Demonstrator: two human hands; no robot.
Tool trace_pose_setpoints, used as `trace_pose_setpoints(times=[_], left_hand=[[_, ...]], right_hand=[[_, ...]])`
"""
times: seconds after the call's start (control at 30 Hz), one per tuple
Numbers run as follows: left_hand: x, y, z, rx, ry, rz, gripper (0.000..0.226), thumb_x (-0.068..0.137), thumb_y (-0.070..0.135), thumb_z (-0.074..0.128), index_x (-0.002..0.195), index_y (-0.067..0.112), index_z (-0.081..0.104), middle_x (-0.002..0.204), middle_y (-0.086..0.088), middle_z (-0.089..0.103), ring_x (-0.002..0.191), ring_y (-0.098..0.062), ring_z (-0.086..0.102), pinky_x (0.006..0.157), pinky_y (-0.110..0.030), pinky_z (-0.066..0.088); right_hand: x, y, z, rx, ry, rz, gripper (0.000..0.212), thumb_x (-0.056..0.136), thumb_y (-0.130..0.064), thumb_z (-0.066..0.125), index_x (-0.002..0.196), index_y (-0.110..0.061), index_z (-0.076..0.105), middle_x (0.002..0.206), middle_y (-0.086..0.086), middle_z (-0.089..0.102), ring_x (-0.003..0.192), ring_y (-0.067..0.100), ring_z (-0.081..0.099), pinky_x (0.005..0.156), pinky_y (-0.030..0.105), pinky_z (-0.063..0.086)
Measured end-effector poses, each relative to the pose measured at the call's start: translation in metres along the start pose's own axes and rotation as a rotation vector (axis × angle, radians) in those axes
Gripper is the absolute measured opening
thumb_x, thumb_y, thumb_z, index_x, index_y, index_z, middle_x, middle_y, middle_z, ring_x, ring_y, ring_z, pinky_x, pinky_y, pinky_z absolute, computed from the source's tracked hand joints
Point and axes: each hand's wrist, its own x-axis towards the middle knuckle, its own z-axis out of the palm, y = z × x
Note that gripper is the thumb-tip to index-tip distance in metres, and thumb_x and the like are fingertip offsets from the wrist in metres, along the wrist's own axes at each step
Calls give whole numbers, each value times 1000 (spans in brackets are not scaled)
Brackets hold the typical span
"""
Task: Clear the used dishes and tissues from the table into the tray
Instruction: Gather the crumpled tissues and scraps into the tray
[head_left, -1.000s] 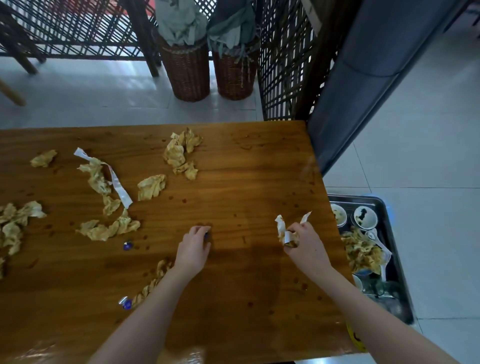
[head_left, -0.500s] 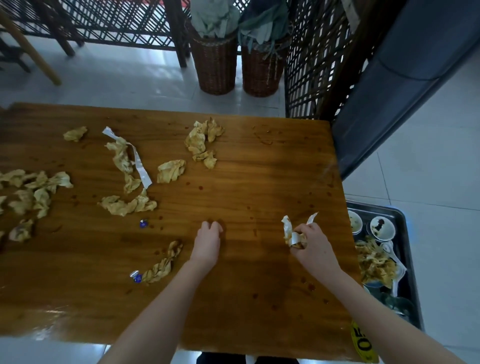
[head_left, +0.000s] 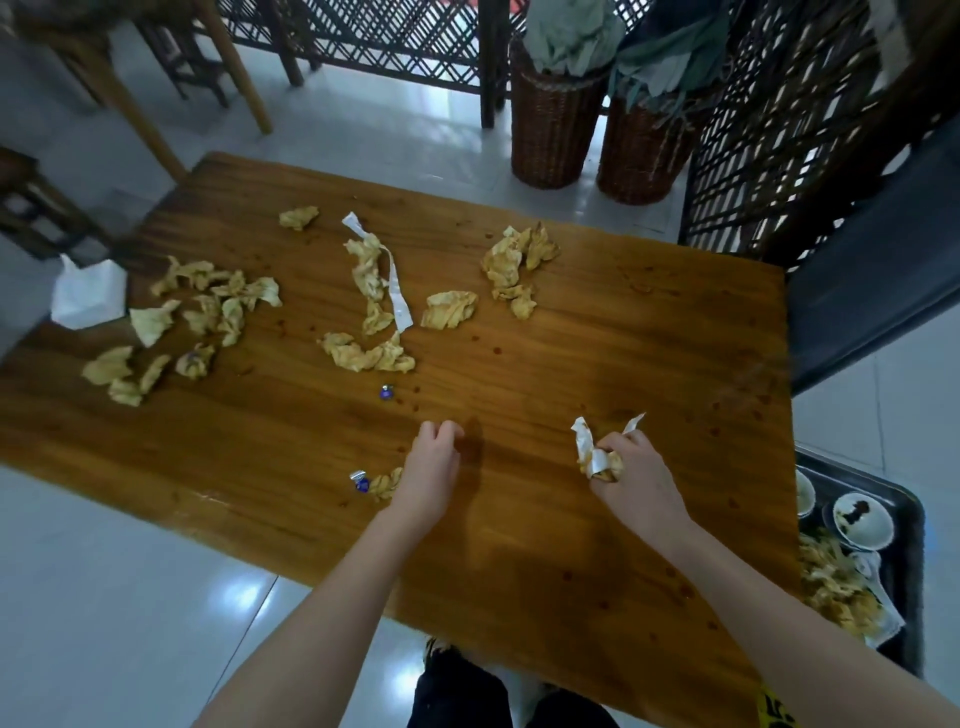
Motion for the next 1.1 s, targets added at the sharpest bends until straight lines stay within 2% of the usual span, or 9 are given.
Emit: trace_pose_setpoints(times=[0.17, 0.3, 0.37, 0.5, 0.73, 0.83, 0.97, 1.1], left_hand=[[-18, -33, -13, 193, 94, -93, 24, 99, 22, 45, 123, 23, 48, 113, 1, 52, 108, -18, 52, 91, -32, 37], [-28, -48, -11, 150, 45, -160, 34, 97, 20, 50, 131, 23, 44, 122, -1, 47, 113, -17, 50, 99, -35, 38], [-30, -51, -9, 116, -12, -158, 37, 96, 17, 50, 133, 21, 44, 124, -2, 43, 110, -18, 50, 96, -35, 41], [-31, -56, -6, 42, -68, -158, 32, 96, 10, 49, 127, 17, 47, 124, -5, 41, 108, -17, 48, 91, -29, 47], [-26, -65, -7, -23, -63, -124, 27, 95, 1, 45, 118, 16, 50, 118, -5, 41, 104, -16, 45, 87, -24, 46], [-26, -66, -11, 37, -33, -160, 27, 95, 6, 47, 119, 18, 51, 119, -5, 43, 107, -17, 45, 92, -29, 46], [-28, -71, -15, 134, 2, -231, 26, 94, 13, 54, 118, 23, 52, 132, -5, 35, 125, -25, 35, 104, -42, 35], [-25, -74, -15, -37, -63, -220, 27, 93, 5, 53, 116, 20, 52, 127, -6, 36, 122, -22, 37, 101, -32, 42]], right_hand=[[7, -15, 13, 18, -23, -45, 29, 75, -17, 76, 93, -30, 58, 97, -15, 42, 75, 2, 47, 57, 12, 33], [9, -20, 21, 3, -26, -48, 32, 73, -15, 78, 93, -29, 59, 96, -15, 45, 73, 2, 49, 60, 11, 37], [9, -21, 24, 0, -24, -51, 31, 73, -15, 78, 91, -30, 58, 95, -15, 45, 72, 1, 49, 58, 11, 38], [9, -20, 28, -2, -33, -46, 31, 73, -15, 79, 94, -28, 60, 97, -13, 47, 73, 1, 49, 59, 11, 37], [9, -22, 31, -19, -52, -29, 32, 74, -15, 78, 91, -31, 56, 97, -14, 44, 74, 2, 49, 59, 11, 37], [9, -25, 31, -11, -56, -44, 32, 74, -14, 76, 88, -33, 54, 95, -14, 45, 74, 3, 51, 59, 13, 40], [11, -30, 32, -11, -63, -46, 31, 75, -13, 76, 88, -32, 55, 96, -14, 46, 75, 2, 50, 58, 13, 37], [12, -33, 32, -8, -74, -36, 32, 75, -13, 76, 89, -33, 54, 98, -14, 46, 76, 3, 50, 59, 13, 38]])
